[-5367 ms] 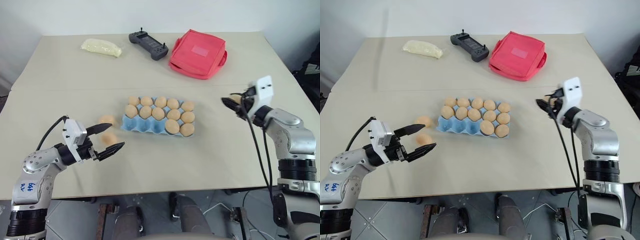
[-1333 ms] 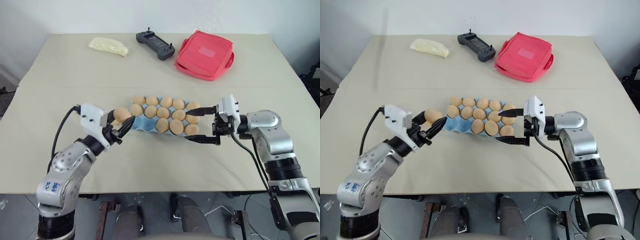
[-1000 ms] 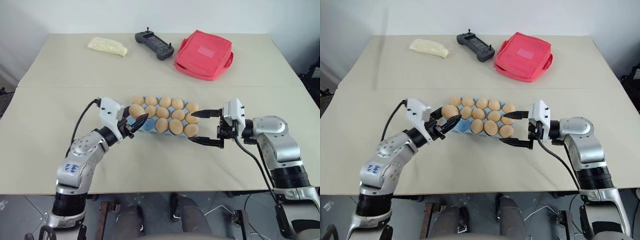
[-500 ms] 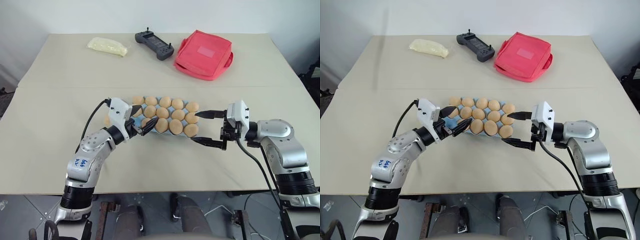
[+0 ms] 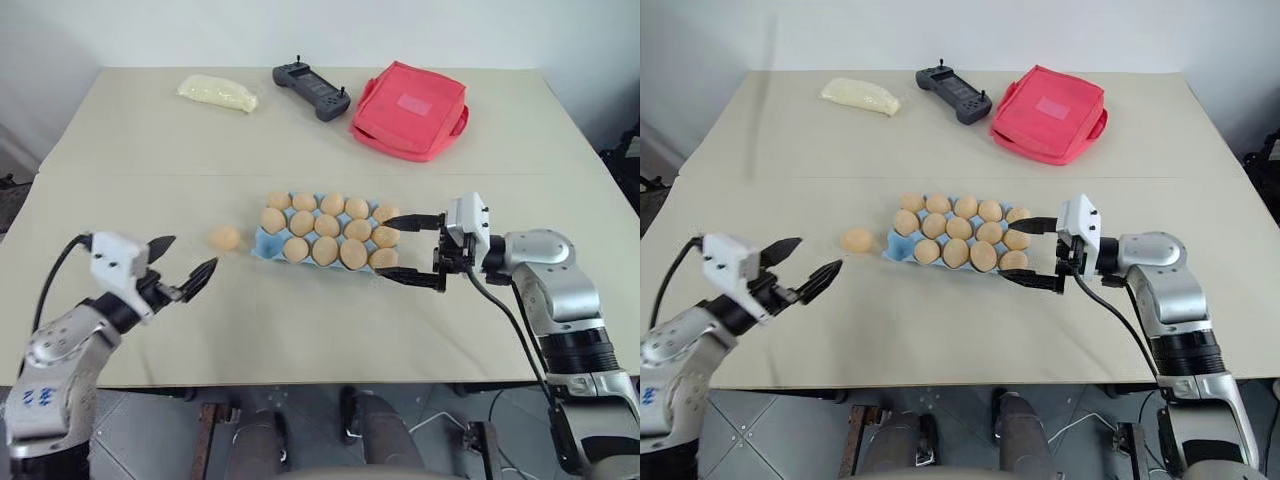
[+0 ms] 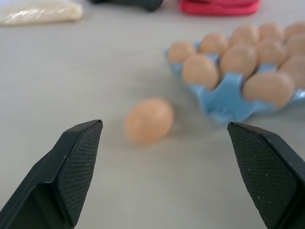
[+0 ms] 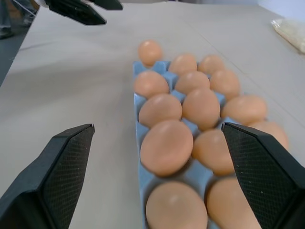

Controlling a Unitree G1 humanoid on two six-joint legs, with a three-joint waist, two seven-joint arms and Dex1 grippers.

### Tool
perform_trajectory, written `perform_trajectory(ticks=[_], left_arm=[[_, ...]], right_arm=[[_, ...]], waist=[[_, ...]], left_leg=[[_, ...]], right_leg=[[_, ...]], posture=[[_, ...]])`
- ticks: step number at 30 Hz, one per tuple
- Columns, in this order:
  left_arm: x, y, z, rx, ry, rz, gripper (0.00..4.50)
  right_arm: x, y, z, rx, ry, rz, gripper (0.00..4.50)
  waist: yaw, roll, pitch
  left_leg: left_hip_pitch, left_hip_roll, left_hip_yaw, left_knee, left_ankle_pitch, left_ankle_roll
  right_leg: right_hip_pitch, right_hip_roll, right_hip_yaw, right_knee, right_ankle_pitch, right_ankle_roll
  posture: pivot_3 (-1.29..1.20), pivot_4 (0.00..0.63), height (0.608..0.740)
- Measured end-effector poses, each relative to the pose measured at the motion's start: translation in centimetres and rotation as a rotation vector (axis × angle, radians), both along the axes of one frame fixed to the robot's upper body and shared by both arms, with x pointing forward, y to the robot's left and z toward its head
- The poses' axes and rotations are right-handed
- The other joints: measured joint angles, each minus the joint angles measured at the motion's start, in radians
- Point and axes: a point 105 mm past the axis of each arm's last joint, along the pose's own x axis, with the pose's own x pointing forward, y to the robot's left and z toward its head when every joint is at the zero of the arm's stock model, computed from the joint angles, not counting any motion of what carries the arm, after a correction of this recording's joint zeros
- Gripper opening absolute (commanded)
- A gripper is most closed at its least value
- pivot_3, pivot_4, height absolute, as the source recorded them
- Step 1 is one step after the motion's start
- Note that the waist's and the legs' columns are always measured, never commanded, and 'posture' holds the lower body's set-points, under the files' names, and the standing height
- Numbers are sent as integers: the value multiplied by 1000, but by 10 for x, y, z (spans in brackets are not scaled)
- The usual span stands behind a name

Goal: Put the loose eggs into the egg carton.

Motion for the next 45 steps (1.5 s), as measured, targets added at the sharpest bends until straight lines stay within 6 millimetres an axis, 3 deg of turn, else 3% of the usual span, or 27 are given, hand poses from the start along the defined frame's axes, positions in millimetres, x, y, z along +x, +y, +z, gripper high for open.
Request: perform_trajectory(ticks=[5, 9, 13, 16, 24, 32, 36, 41, 45], left_arm=[[-18, 17, -14, 1, 71, 41, 4478], [-18, 17, -14, 3, 71, 35, 4478], [8, 3, 6, -6, -6, -15, 4478], [29, -5, 9, -7, -18, -48, 4478], [76, -16, -3, 4, 11, -102, 4478], [100, -27, -26, 36, 63, -150, 4478], [107, -26, -36, 68, 98, -151, 3610], [108, -26, -35, 73, 90, -150, 1995], [105, -30, -31, 72, 71, -182, 1738]], right_arm=[[2, 0, -1, -1, -1, 5, 4500], [4, 0, -2, 2, 6, 7, 4500], [4, 4, 0, 6, -3, 28, 4500], [4, 4, 1, 7, -7, 30, 4500], [1, 3, 0, 7, -5, 25, 4500], [-1, 3, -1, 5, -8, 17, 4500], [-2, 2, -2, 3, -10, 10, 4500], [-5, 1, -2, -4, -13, 1, 4500], [-5, -1, -5, -6, 2, -11, 4500]], waist=[[-1, 0, 0], [0, 0, 0], [1, 0, 0], [-1, 0, 0], [-1, 0, 0], [-1, 0, 0], [-1, 0, 0], [0, 0, 0], [-1, 0, 0]], left_leg=[[-1, 0, 0, -1, -1, 0], [-1, 1, 0, -1, -3, -3], [0, -1, 0, 0, -2, -3], [0, -1, 1, 0, 0, 0], [0, 1, 1, -1, 0, -2], [0, 1, 2, 0, 0, -1], [0, 1, 2, 0, 0, -1], [0, 0, 2, 0, 0, -1], [0, 1, 2, 0, 0, -1]], right_leg=[[0, -1, -1, -2, 0, 0], [0, -1, -1, -2, 0, 0], [0, -1, -1, -1, 0, 0], [0, -1, -1, 0, 1, 1], [-1, 2, -2, 0, 0, 1], [-1, 2, -1, 1, 1, 1], [-1, 2, -1, 2, 1, 1], [-1, 1, -1, 2, 1, 1], [-1, 1, -1, 2, 1, 1]], posture=[[0, 150, 740], [0, 150, 740], [0, 150, 740], [0, 150, 740], [0, 150, 740], [0, 150, 740], [0, 150, 740], [0, 150, 740], [0, 150, 740]])
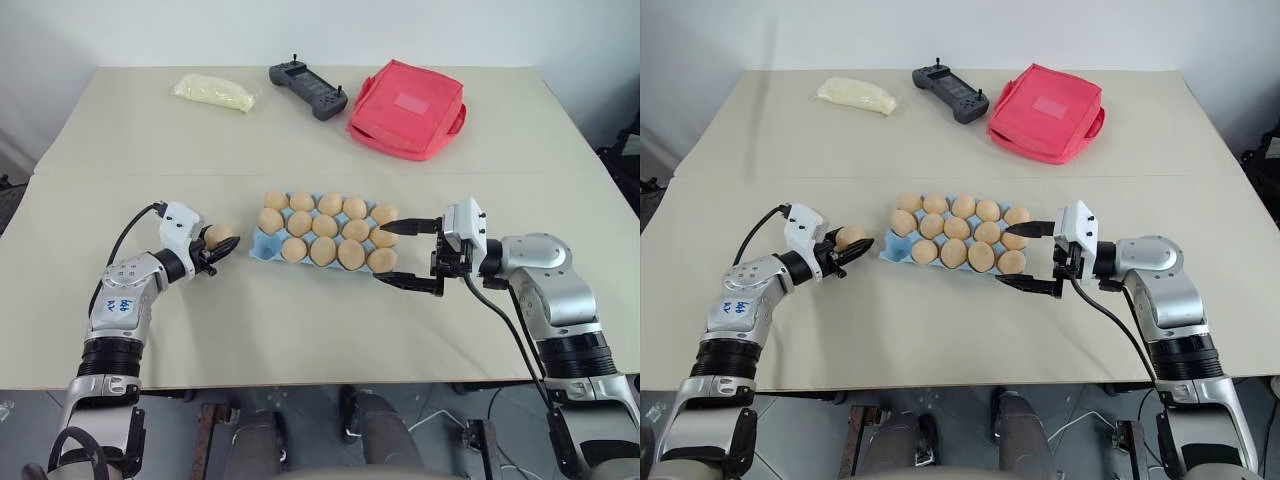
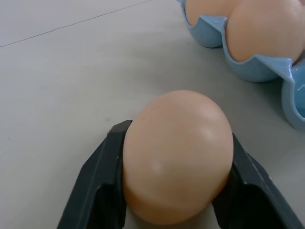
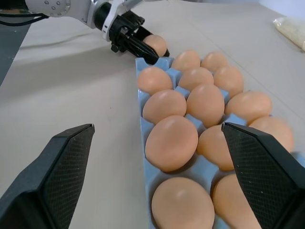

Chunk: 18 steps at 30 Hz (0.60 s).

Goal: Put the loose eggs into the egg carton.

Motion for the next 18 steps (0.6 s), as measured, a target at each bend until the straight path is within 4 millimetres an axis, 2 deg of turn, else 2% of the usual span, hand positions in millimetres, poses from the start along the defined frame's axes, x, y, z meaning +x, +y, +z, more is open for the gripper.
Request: perform_trajectory(ticks=[8, 15, 18], left_arm=[[-20, -34, 50, -82, -98, -202, 1736], [-25, -53, 43, -73, -39, -267, 1736], [-25, -55, 37, -64, -11, -266, 2759]], right_arm=[[-2, 1, 3, 9, -15, -7, 4500], [-2, -1, 0, 17, -9, -27, 4500], [-2, -2, -2, 20, -1, -37, 4500]], waist=[[1, 0, 0], [1, 0, 0], [0, 0, 0]], left_leg=[[0, -1, 0, 0, 0, 0], [0, -1, 0, 0, 1, -1], [0, -1, 0, 0, 1, -1]], right_leg=[[0, 0, 1, 0, 0, 0], [0, 1, 1, 1, 0, 0], [0, 1, 2, 1, 0, 0]], posture=[[0, 150, 740], [0, 150, 740], [0, 150, 740]])
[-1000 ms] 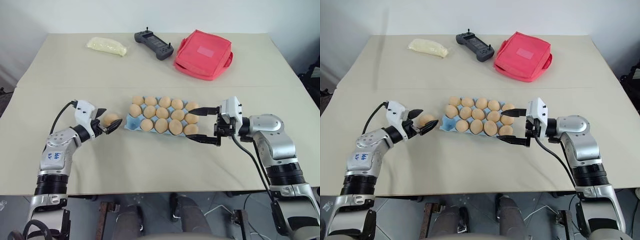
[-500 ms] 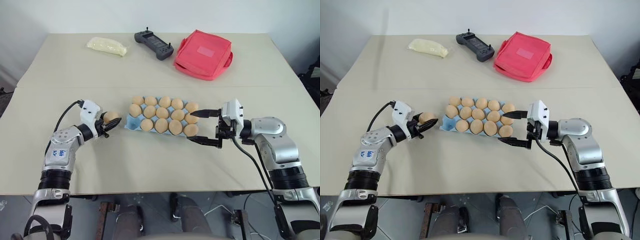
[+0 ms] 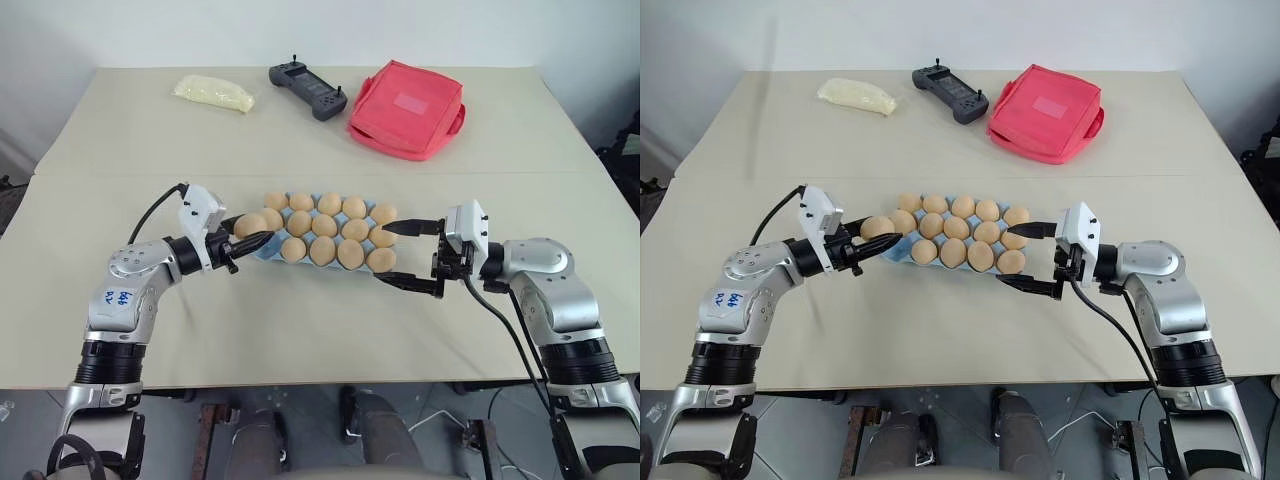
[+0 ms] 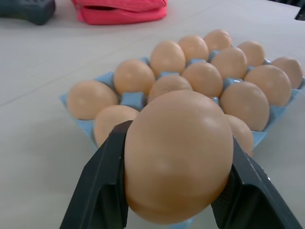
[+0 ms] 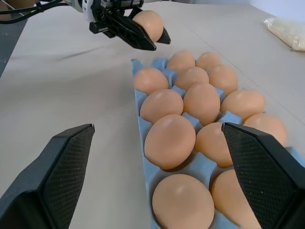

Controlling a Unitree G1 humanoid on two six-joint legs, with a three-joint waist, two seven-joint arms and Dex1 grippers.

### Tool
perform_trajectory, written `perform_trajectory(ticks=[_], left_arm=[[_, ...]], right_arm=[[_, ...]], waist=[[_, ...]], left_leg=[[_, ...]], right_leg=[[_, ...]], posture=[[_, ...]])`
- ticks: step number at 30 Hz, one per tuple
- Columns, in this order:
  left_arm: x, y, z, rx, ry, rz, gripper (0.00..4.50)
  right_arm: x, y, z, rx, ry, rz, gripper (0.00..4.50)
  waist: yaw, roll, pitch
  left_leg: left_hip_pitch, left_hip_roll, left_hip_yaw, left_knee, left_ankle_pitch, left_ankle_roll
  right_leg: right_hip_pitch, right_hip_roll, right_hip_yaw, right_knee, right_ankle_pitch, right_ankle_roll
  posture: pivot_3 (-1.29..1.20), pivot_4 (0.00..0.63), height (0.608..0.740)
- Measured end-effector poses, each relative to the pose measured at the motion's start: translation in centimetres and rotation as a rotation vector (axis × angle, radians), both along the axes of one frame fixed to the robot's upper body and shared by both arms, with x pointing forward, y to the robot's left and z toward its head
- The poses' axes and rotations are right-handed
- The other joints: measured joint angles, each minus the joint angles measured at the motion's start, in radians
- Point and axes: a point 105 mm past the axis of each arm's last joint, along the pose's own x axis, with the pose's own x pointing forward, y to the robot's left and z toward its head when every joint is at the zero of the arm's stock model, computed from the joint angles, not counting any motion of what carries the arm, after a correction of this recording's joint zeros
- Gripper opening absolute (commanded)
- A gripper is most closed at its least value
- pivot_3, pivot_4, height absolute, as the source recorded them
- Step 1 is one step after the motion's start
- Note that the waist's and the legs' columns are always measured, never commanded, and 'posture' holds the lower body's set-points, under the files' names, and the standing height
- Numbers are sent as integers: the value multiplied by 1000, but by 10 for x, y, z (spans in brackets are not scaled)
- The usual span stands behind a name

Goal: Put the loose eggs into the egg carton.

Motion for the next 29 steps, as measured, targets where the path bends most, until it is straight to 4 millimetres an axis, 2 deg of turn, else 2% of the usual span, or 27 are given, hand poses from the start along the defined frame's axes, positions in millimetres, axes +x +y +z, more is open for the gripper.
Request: perform_trajectory(ticks=[5, 6, 14, 18, 23, 29], left_arm=[[1, 2, -1, 6, 9, 18, 4379], [2, 2, -1, 6, 7, 22, 4488], [3, 13, 21, -39, -77, 68, 4488], [-9, 29, 34, -78, -152, 74, 4488], [-26, 55, 25, -68, -174, 99, 4488], [-41, 83, 7, -43, -114, 146, 4488]], right_arm=[[-2, 1, 2, 5, -15, -2, 4500], [-3, 2, 3, 6, -17, -1, 4500], [-2, 1, 2, 6, -15, -8, 4500], [-1, -2, 4, 6, -20, -21, 4500], [3, -19, 1, 6, -3, -81, 4500], [-1, -40, -16, -8, 53, -138, 4500]], waist=[[1, 0, 0], [1, 0, 0], [0, 0, 0], [-2, 0, 0], [1, 0, 0], [1, 0, 0]], left_leg=[[0, 0, 0, 0, 0, 0], [0, 0, 0, 0, 0, 0], [0, 0, 0, 0, 0, 0], [0, 0, 0, 0, 0, 0], [0, 0, 0, 0, 0, 0], [0, 0, 0, 0, -1, 1]], right_leg=[[0, 0, 0, 0, 0, 0], [0, 0, 0, 0, 0, 0], [0, 0, 0, 0, 0, 0], [0, 0, 0, 0, 0, 0], [0, 0, 0, 0, 0, 0], [0, -1, 0, -1, 0, 0]], posture=[[0, 150, 740], [0, 150, 740], [0, 150, 740], [0, 150, 740], [0, 150, 740], [0, 150, 740]])
